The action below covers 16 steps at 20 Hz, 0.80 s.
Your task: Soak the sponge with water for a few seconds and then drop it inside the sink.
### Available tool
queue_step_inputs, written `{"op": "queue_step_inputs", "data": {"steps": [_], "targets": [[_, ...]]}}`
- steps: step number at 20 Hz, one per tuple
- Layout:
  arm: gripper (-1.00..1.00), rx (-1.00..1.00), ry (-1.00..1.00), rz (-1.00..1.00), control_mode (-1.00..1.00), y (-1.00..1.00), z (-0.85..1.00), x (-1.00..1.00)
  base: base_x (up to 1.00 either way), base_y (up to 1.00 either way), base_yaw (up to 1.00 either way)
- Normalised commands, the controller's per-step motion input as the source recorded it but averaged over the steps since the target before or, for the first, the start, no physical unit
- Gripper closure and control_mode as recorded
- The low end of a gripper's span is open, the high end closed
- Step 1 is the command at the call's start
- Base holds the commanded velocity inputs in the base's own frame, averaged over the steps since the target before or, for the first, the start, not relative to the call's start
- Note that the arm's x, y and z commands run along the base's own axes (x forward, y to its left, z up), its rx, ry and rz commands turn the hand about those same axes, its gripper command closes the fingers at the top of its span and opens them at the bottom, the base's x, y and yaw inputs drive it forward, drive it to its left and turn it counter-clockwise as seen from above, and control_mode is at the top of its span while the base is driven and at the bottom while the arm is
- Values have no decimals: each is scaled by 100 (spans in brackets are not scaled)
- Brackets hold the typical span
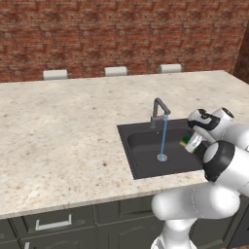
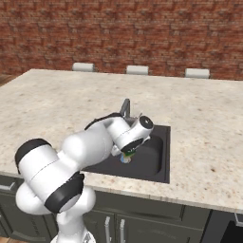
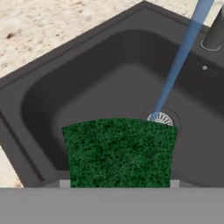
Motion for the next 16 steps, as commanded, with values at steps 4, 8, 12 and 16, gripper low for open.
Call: {"op": "queue_step_inputs", "data": {"steps": [4, 8, 12, 16], "targets": [[100, 0, 0, 0, -100, 15, 0, 12, 0, 0, 0], [100, 0, -1, 0, -100, 19, 0, 19, 0, 0, 0], [100, 0, -2, 0, -100, 11, 0, 21, 0, 0, 0], [100, 1, -1, 0, -100, 4, -14, 23, 0, 0, 0]]}}
